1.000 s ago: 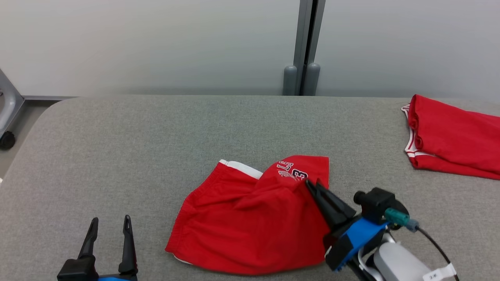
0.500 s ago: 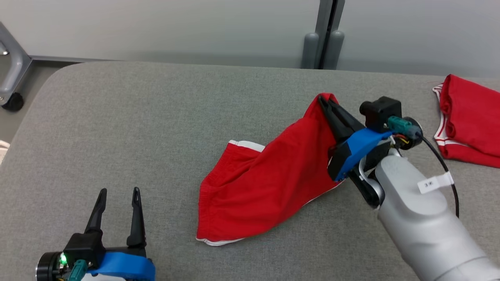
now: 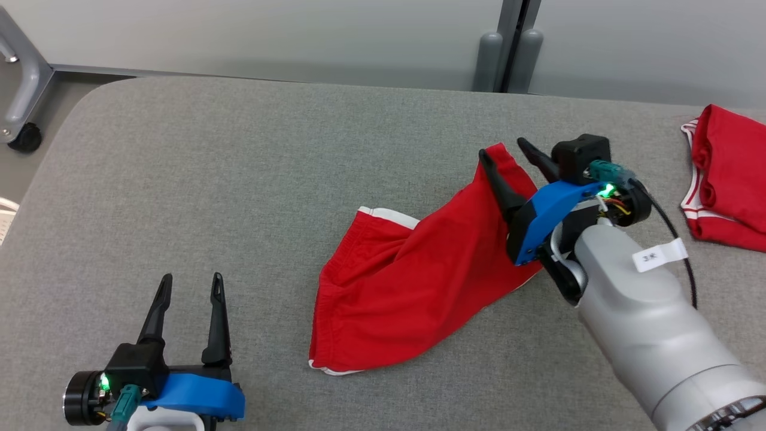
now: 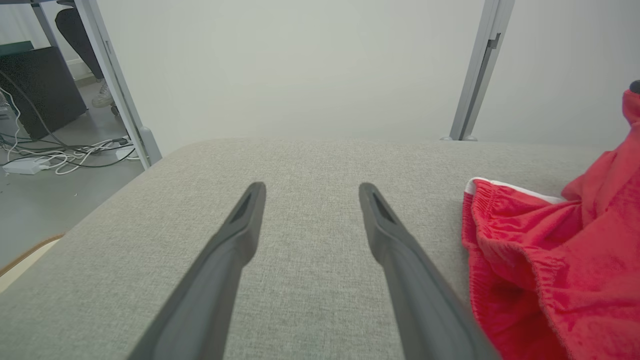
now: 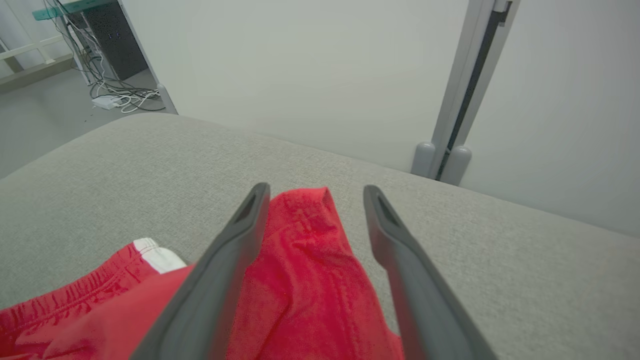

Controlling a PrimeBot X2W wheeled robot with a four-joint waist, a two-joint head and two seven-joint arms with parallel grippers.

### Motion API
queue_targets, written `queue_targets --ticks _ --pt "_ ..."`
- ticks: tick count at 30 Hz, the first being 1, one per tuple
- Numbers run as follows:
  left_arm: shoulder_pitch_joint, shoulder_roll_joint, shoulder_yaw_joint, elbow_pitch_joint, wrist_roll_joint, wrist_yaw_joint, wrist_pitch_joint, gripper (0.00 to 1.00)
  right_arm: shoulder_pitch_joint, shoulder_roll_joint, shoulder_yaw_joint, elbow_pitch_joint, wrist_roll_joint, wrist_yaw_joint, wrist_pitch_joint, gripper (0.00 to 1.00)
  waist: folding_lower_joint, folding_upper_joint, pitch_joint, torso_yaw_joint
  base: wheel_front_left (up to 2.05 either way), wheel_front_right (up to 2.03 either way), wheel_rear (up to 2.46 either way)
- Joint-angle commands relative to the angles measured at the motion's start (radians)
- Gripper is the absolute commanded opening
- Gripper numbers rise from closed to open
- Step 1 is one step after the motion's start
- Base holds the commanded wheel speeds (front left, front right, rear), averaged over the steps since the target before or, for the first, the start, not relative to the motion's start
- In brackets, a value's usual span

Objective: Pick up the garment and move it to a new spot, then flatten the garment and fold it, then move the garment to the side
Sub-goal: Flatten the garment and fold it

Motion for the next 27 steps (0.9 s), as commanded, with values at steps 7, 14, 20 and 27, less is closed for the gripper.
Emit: queue_targets --ticks 7,14,20,27 --pt "0.018 -0.002 0.017 -0.009 0.005 0.002 -0.004 1.0 0.12 -0.128 -0.098 -0.185 0.035 0.0 -0.008 1.0 0.0 -0.0002 -0.029 -0.045 0.0 0.0 0.0" --pt "0.039 -0.002 0.03 -0.009 0.01 -0.003 -0.004 1.0 0.341 -0.203 -0.156 -0.366 -0.003 0.0 -0.008 1.0 0.0 -0.0002 -0.057 -0.071 0.0 0.0 0.0" --pt "0.05 -0.002 0.028 -0.013 0.011 -0.006 -0.004 1.0 0.492 -0.191 -0.136 -0.461 0.005 0.0 -0.008 1.0 0.0 -0.0002 -0.066 -0.071 0.0 0.0 0.0" --pt "0.041 -0.002 0.017 -0.018 0.014 -0.008 -0.004 1.0 0.495 -0.15 -0.11 -0.44 0.015 0.0 -0.008 1.0 0.0 -0.0002 -0.048 -0.054 0.0 0.0 0.0"
